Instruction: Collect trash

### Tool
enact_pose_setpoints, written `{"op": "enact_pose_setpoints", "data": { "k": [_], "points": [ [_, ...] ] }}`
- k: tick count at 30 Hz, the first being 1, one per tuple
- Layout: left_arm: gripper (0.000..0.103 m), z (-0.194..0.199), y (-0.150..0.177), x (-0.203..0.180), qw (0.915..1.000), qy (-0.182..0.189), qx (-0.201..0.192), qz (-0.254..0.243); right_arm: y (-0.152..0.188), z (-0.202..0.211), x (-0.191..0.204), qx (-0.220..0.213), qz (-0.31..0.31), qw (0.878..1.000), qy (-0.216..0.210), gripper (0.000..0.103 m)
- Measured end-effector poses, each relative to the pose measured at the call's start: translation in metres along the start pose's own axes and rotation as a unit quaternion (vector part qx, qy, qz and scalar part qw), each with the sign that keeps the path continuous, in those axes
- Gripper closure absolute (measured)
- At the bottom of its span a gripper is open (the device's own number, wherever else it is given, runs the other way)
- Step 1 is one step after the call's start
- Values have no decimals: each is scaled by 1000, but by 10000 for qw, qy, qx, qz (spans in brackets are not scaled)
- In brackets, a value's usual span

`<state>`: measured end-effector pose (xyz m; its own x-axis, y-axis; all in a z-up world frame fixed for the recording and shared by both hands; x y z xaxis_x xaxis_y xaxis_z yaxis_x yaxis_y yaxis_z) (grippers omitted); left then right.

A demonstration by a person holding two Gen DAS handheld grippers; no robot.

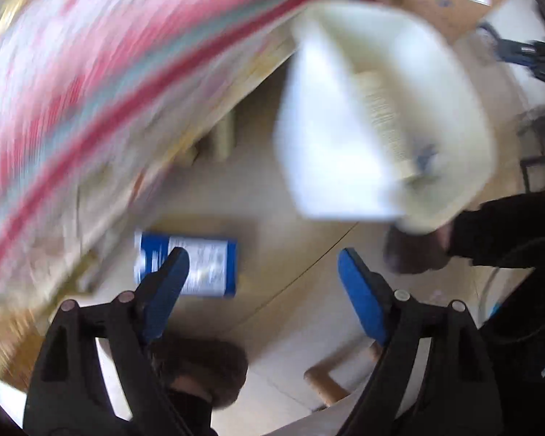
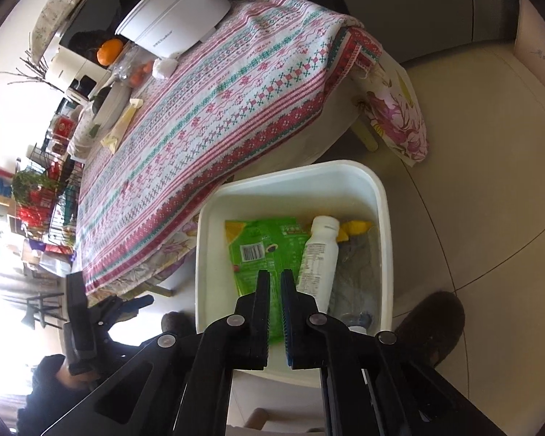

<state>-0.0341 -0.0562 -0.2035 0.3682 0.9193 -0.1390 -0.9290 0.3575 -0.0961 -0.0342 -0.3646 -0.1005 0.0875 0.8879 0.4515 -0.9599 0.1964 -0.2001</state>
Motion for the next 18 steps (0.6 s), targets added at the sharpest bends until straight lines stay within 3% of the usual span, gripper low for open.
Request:
{"op": "enact_pose_setpoints", "data": {
  "k": [3,7,10,14,18],
  "points": [
    [19,-27,23,38,9957,-115,300,865,1,-8,5,172,39,9998,-54,95],
    [16,-65,51,69,9731,-688,437,2155,-3,-19,16,333,30,9994,-102,94],
    [3,-94,54,77,9451,-877,280,3137,-7,-28,25,454,111,9989,-85,94],
    [2,-134,48,90,9015,-769,114,4257,-5,-35,34,563,277,9980,-62,94],
    [1,-167,48,98,8618,-1211,-84,4925,0,-39,27,669,130,9977,-56,93]
  ]
}}
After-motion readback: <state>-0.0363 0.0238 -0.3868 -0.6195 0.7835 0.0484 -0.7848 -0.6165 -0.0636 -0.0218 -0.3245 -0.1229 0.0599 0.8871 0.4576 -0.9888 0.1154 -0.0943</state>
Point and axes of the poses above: each gripper's, at about its wrist camera, not at the fingertips, and z roughly against the way its jaws point, x to its left, y to its underside, the point moved 2 cm from there along -z, roughly the way its jaws point, and after that the axes turned 3 degrees about z, right-handed, at the moved point
